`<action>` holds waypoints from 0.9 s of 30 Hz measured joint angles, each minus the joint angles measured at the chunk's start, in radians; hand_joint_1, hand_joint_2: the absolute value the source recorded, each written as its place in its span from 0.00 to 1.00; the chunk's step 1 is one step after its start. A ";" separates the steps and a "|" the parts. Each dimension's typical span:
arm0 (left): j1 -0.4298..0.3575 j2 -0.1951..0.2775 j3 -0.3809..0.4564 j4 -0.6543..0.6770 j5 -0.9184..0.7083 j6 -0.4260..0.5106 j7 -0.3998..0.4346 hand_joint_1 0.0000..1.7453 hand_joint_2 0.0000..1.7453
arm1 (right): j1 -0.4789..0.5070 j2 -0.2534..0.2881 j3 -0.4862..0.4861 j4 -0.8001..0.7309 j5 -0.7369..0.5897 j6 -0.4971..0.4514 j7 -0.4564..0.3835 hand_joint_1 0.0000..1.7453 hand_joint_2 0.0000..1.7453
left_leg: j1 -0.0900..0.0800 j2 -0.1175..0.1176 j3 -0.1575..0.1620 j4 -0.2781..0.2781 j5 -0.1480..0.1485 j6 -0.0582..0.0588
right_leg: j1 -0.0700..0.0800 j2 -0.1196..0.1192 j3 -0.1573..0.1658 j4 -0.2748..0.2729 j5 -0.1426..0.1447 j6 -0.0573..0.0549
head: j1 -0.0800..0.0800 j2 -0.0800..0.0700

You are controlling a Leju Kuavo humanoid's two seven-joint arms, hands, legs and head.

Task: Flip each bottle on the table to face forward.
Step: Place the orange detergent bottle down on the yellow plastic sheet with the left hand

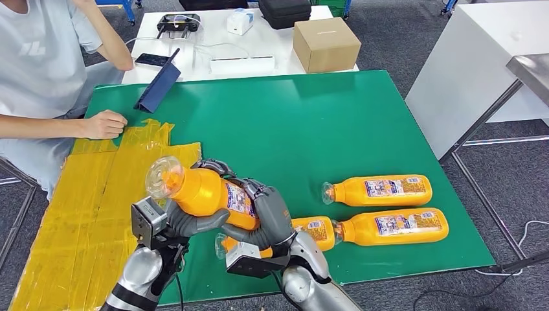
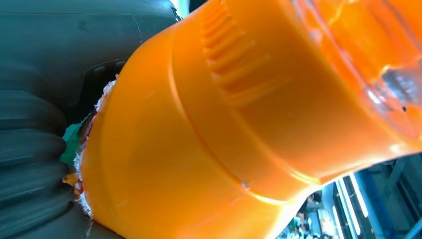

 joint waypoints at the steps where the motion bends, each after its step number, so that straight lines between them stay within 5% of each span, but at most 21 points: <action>1: 0.003 -0.002 0.001 -0.002 0.001 0.006 -0.002 1.00 1.00 | -0.001 0.000 0.002 0.001 -0.002 -0.001 0.000 1.00 1.00 | 0.000 0.000 0.000 0.000 0.000 0.000 | 0.000 0.000 0.000 0.000 0.000 0.000 | 0.000 0.000; 8: 0.021 -0.007 0.003 -0.022 0.010 0.045 -0.014 1.00 1.00 | -0.004 0.002 0.009 0.003 -0.010 -0.004 -0.002 0.99 1.00 | 0.000 0.000 0.000 0.000 0.000 0.000 | 0.000 0.000 0.000 0.000 0.000 0.000 | 0.000 0.000; 9: 0.023 -0.007 0.003 -0.024 0.010 0.047 -0.014 1.00 1.00 | -0.004 0.002 0.009 0.003 -0.011 -0.005 -0.002 0.83 1.00 | 0.000 0.000 0.000 0.000 0.000 0.000 | 0.000 0.000 0.000 0.000 0.000 0.000 | 0.000 0.000; 12: 0.024 -0.008 0.004 -0.027 0.011 0.050 -0.014 1.00 1.00 | -0.004 0.002 0.009 0.004 -0.012 -0.006 -0.003 0.09 1.00 | 0.000 0.000 0.000 0.000 0.000 0.000 | 0.000 0.000 0.000 0.000 0.000 0.000 | 0.000 0.000; 13: 0.024 -0.009 0.004 -0.029 0.011 0.053 -0.015 1.00 1.00 | -0.004 0.002 0.009 0.004 -0.014 -0.009 -0.007 0.00 1.00 | 0.000 0.000 0.000 0.000 0.000 0.000 | 0.000 0.000 0.000 0.000 0.000 0.000 | 0.000 0.000; 27: -0.025 -0.011 0.038 -0.070 -0.240 0.341 -0.031 1.00 1.00 | 0.076 -0.031 0.015 -0.225 -0.068 -0.112 -0.097 0.00 1.00 | 0.000 0.000 0.000 0.000 0.000 0.000 | 0.000 0.000 -0.001 0.000 0.000 0.000 | 0.000 0.000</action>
